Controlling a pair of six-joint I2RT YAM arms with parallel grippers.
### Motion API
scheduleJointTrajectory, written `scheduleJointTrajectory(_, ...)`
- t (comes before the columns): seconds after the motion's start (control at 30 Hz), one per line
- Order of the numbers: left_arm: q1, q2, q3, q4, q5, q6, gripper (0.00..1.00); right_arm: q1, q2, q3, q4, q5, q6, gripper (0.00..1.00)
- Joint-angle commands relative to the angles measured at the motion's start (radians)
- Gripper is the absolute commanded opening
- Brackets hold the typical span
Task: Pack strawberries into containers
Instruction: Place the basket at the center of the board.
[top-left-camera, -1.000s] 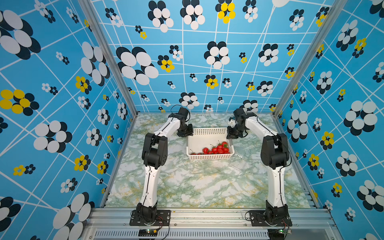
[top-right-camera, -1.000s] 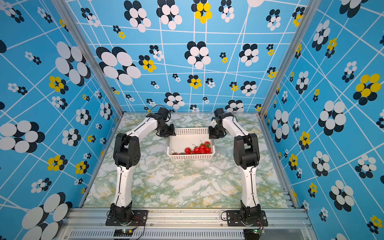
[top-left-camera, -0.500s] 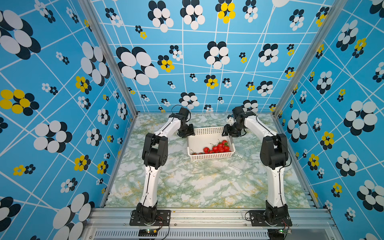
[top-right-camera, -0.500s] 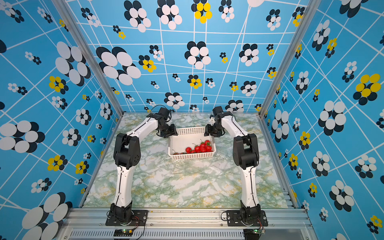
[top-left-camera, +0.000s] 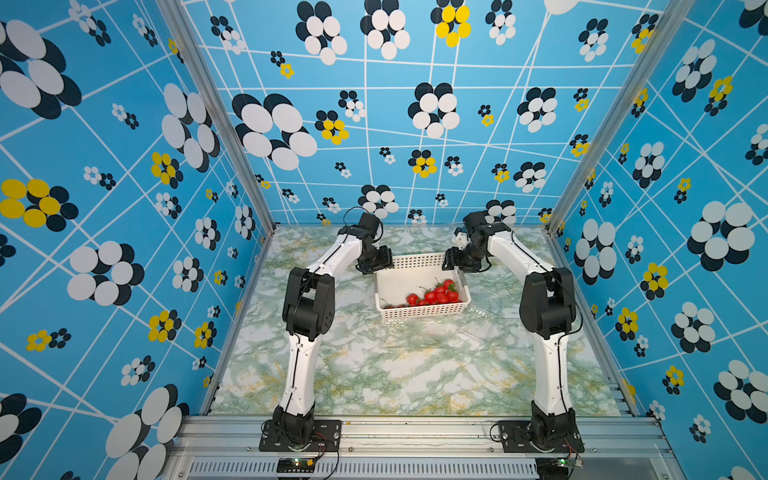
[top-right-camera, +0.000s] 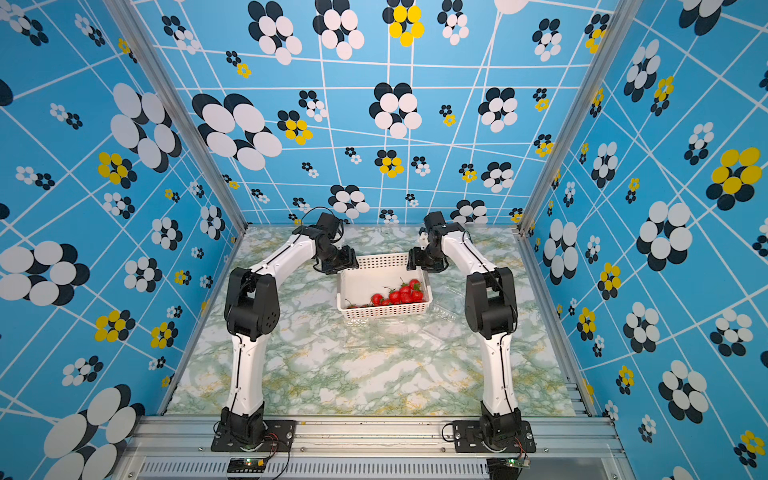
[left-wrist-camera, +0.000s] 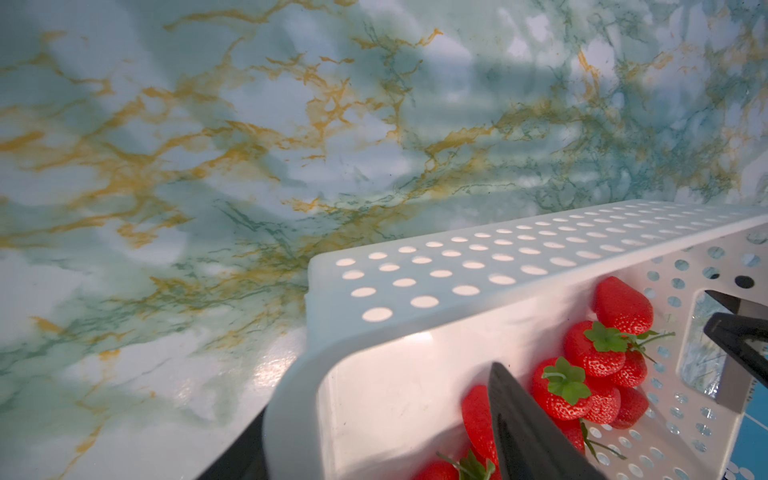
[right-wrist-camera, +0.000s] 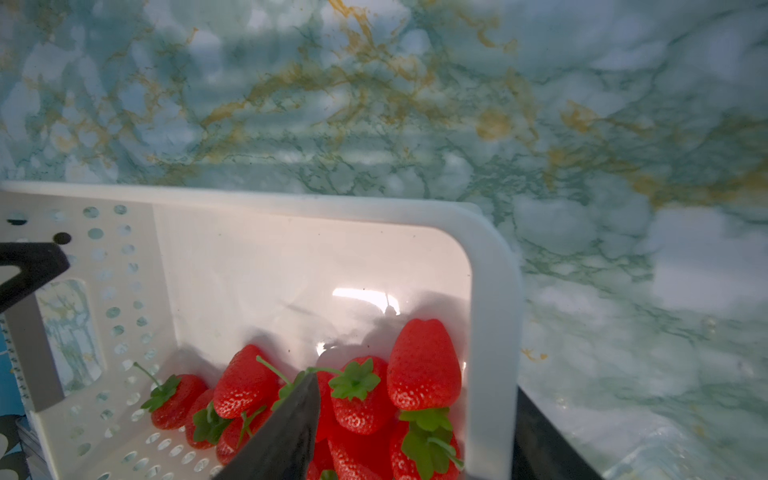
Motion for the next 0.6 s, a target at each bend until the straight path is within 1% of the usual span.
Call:
scheduleJointTrajectory(0.0,-0.003,-0.030,-0.010,-0.010,-0.011,-0.005,0.68,0.010,-0.034,0.010,0.015,0.029,0.004,0.69)
scheduleJointTrajectory(0.07,0.003,-0.037,-0.019,-0.010,-0.022,-0.008,0.68,0.010,-0.045,0.003,0.021,0.046,0.002,0.69)
scheduleJointTrajectory(0.23,0.018,-0.068,-0.056,0.006,-0.039,-0.014,0.74,0.007,-0.061,-0.013,0.033,0.098,-0.007,0.70)
scheduleJointTrajectory(0.27,0.021,-0.073,-0.063,0.006,-0.040,-0.014,0.74,0.006,-0.093,-0.018,0.039,0.102,-0.009,0.70)
scheduleJointTrajectory(0.43,0.032,-0.132,-0.121,0.047,-0.053,-0.024,0.74,0.007,-0.154,-0.067,0.097,0.126,-0.020,0.70)
scheduleJointTrajectory(0.57,0.030,-0.183,-0.130,0.033,-0.070,-0.017,0.73,0.008,-0.206,-0.086,0.114,0.122,-0.022,0.70)
